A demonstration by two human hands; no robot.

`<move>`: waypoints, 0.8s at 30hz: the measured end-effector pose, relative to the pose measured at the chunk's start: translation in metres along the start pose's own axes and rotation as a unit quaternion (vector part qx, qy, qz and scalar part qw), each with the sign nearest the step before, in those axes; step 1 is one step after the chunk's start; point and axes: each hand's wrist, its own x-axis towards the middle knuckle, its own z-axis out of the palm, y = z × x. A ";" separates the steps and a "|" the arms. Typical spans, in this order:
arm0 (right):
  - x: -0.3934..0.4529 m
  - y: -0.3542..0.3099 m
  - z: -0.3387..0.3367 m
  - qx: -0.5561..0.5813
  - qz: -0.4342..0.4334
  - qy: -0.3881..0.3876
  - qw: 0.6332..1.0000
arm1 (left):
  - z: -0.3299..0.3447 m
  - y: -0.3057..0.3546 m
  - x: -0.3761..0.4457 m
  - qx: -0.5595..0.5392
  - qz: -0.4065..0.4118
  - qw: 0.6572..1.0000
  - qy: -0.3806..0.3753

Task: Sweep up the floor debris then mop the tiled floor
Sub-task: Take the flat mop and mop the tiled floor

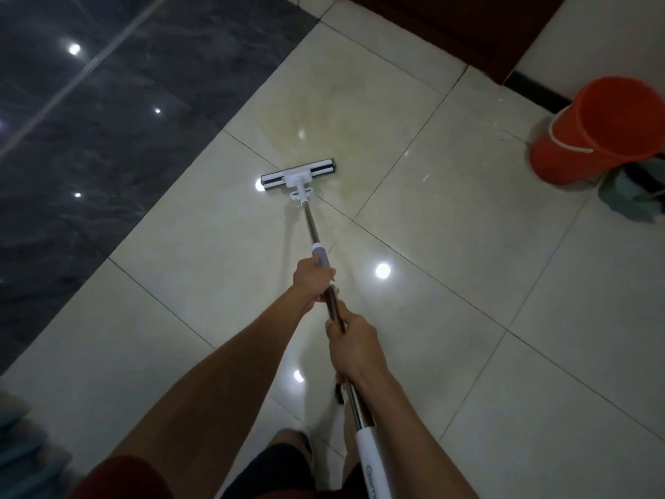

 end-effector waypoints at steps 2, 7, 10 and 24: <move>0.025 -0.025 -0.023 -0.007 -0.008 -0.006 1.000 | 0.003 0.032 0.020 -0.012 -0.004 1.000 0.011; 0.083 -0.084 -0.067 -0.047 -0.022 -0.018 0.999 | 0.004 0.109 0.064 -0.031 -0.016 0.999 0.022; 0.121 -0.120 -0.083 -0.056 -0.011 -0.026 0.998 | 0.001 0.149 0.092 -0.050 -0.020 0.998 0.024; 0.345 -0.326 -0.115 -0.113 -0.045 -0.044 0.992 | -0.076 0.363 0.281 -0.131 -0.018 0.989 0.060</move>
